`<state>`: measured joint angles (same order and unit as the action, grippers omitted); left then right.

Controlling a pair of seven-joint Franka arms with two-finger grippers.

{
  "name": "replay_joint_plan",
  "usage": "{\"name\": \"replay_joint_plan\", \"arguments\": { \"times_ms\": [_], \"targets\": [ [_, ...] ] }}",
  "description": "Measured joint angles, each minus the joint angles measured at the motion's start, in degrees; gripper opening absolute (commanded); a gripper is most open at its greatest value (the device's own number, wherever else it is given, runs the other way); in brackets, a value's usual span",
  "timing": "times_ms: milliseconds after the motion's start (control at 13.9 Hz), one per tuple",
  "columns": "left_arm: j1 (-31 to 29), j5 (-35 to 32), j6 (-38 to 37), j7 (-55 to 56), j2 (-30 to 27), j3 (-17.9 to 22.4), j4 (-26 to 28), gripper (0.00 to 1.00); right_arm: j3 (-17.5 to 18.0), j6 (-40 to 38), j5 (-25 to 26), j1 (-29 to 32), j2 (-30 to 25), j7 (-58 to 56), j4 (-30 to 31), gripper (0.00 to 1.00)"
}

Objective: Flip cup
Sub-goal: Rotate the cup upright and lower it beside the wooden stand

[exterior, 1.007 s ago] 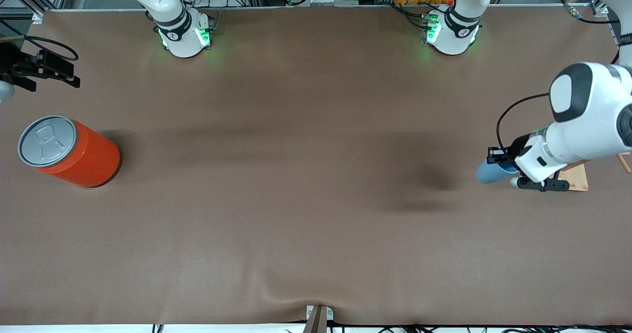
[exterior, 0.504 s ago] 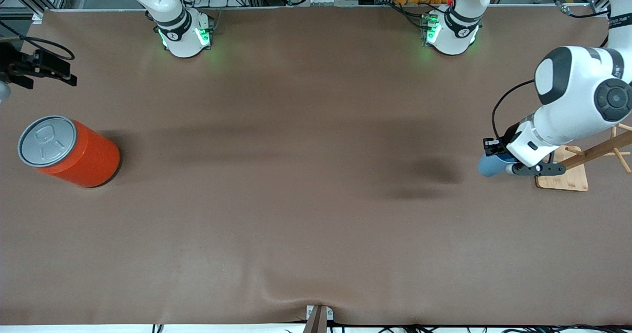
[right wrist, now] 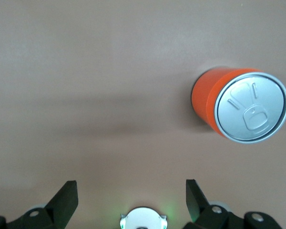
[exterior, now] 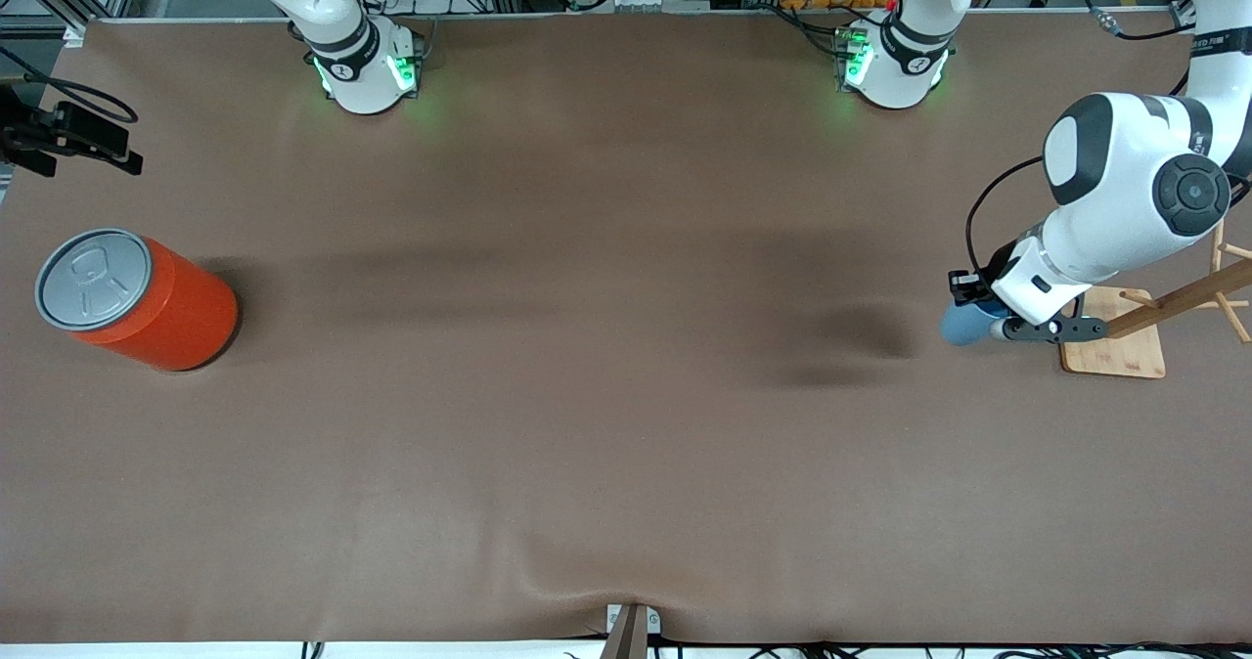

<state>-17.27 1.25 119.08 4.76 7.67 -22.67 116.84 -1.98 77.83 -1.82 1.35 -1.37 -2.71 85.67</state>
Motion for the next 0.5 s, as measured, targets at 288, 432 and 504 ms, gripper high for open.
{"name": "replay_joint_plan", "arguments": {
  "times_ms": [288,432,504],
  "targets": [
    [0.0,0.0,0.11,0.0,0.0,-0.05,0.9,0.0,0.0,2.8,0.0,0.0,-0.7,0.07,0.98,1.0],
    [0.02,0.0,0.11,0.0,0.03,-0.09,1.32,0.0,0.0,5.37,0.0,0.0,-2.52,0.08,4.01,1.0],
    [0.14,0.0,0.11,0.0,0.1,-0.14,1.84,0.0,0.0,6.59,0.0,0.0,-3.74,0.08,5.93,1.0]
  ]
}}
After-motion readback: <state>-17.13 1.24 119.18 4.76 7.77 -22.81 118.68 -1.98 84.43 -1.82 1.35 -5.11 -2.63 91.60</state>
